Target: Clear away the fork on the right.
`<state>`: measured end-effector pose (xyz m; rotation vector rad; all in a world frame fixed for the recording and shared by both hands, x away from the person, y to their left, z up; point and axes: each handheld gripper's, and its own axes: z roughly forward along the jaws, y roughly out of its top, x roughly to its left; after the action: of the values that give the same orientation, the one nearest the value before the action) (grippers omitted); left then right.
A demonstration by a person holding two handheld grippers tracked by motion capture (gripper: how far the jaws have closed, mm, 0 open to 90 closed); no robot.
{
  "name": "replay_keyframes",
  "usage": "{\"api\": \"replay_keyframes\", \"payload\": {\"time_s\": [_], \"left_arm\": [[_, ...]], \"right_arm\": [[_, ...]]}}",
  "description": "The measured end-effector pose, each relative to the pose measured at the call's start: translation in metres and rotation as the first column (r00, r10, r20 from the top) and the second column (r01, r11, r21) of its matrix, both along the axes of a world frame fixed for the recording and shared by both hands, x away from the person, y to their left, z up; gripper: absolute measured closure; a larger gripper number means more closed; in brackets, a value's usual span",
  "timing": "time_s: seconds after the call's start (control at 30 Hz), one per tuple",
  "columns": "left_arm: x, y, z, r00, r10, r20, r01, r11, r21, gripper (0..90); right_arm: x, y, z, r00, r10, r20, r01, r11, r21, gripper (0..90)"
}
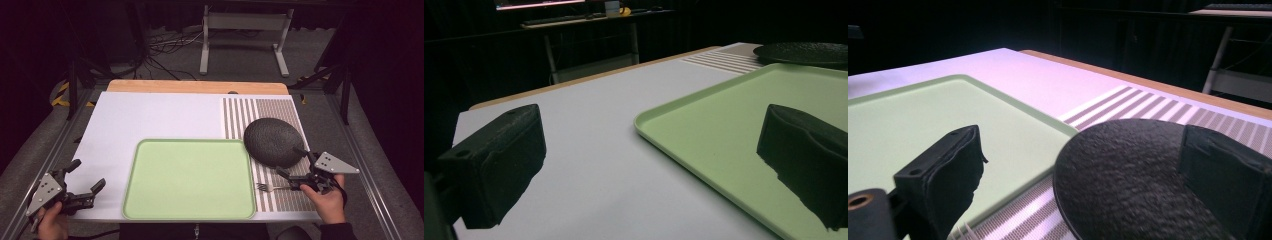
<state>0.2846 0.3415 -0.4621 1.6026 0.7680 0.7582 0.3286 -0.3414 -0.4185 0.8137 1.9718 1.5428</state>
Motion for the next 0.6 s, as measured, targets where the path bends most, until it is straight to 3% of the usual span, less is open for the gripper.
{"api": "replay_keyframes", "payload": {"time_s": [0.33,0.47,0.57,0.6], "left_arm": [[0.000,0.000,0.000,1.0000,0.001,-0.002,-0.001,1.0000,0.002,0.0],[0.000,0.000,0.000,1.0000,0.000,-0.004,0.000,1.0000,0.004,0.0],[0.000,0.000,0.000,1.0000,-0.002,-0.003,0.002,1.0000,0.005,0.0],[0.000,0.000,0.000,1.0000,-0.002,-0.003,0.002,1.0000,0.005,0.0]], "right_arm": [[0.014,0.020,0.009,0.9969,0.075,-0.025,-0.075,0.997,-0.021,2.8],[0.016,0.022,0.012,0.9941,0.096,-0.049,-0.099,0.994,-0.050,2.6],[0.016,0.023,0.019,0.9905,0.118,-0.071,-0.126,0.985,-0.119,4.9],[0.016,0.023,0.019,0.9905,0.118,-0.071,-0.126,0.985,-0.119,4.9]]}}
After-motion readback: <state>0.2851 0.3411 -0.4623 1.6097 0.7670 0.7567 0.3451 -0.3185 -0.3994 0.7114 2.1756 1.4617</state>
